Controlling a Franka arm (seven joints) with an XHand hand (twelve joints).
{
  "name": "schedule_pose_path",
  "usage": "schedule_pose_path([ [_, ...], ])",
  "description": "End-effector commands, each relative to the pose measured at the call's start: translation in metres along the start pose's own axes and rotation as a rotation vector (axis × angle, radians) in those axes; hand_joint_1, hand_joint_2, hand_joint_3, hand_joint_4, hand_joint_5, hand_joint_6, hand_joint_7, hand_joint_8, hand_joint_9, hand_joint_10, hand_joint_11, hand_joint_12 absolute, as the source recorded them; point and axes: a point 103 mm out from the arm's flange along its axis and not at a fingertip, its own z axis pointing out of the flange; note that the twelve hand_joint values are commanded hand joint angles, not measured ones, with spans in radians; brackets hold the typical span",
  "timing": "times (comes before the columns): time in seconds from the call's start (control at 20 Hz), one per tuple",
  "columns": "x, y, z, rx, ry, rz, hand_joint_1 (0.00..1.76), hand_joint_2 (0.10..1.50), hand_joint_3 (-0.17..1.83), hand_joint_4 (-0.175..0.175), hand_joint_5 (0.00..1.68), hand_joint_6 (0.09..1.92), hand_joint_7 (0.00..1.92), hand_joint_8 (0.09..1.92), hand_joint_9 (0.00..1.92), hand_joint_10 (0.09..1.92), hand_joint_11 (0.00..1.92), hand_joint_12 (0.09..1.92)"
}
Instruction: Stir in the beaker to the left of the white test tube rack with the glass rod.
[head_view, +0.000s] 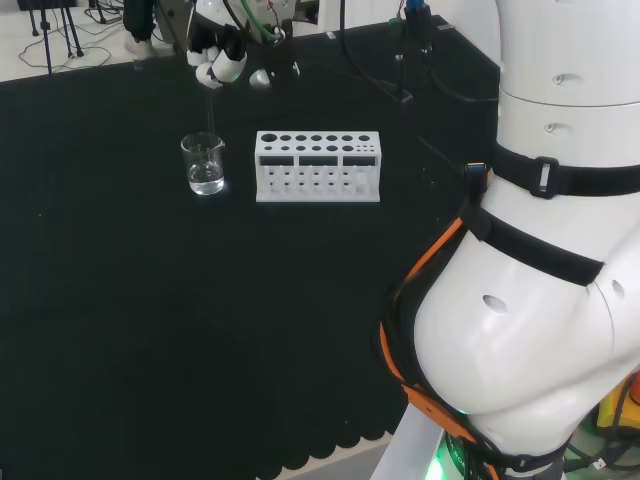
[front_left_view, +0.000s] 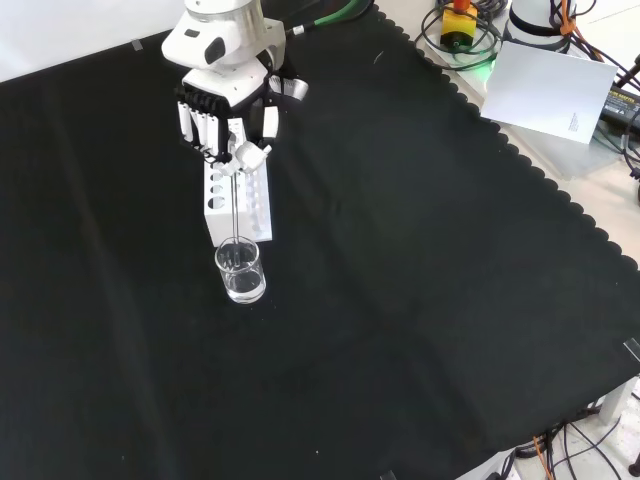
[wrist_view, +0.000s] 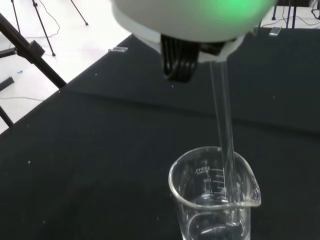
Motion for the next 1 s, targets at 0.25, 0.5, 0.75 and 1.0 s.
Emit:
schedule_pose_path([
  [0.25, 0.017, 0.007, 0.015, 0.031, 0.009, -0.018, 1.33, 0.58, 0.8, -0.175, 1.26, 0.5, 1.35, 0.86, 1.7, 0.68, 1.32, 0.7],
  [0.5, 0.009, 0.017, 0.015, 0.029, 0.011, 0.002, 1.33, 0.58, 0.8, -0.175, 1.26, 0.5, 1.35, 0.86, 1.7, 0.68, 1.32, 0.7],
  [0.75, 0.002, 0.022, 0.012, 0.018, 0.004, 0.012, 1.33, 0.58, 0.79, -0.175, 1.26, 0.5, 1.35, 0.86, 1.7, 0.68, 1.31, 0.7],
  [1.0, -0.007, 0.017, 0.008, 0.012, -0.011, 0.026, 1.33, 0.58, 0.79, -0.175, 1.25, 0.5, 1.35, 0.86, 1.7, 0.68, 1.31, 0.69],
])
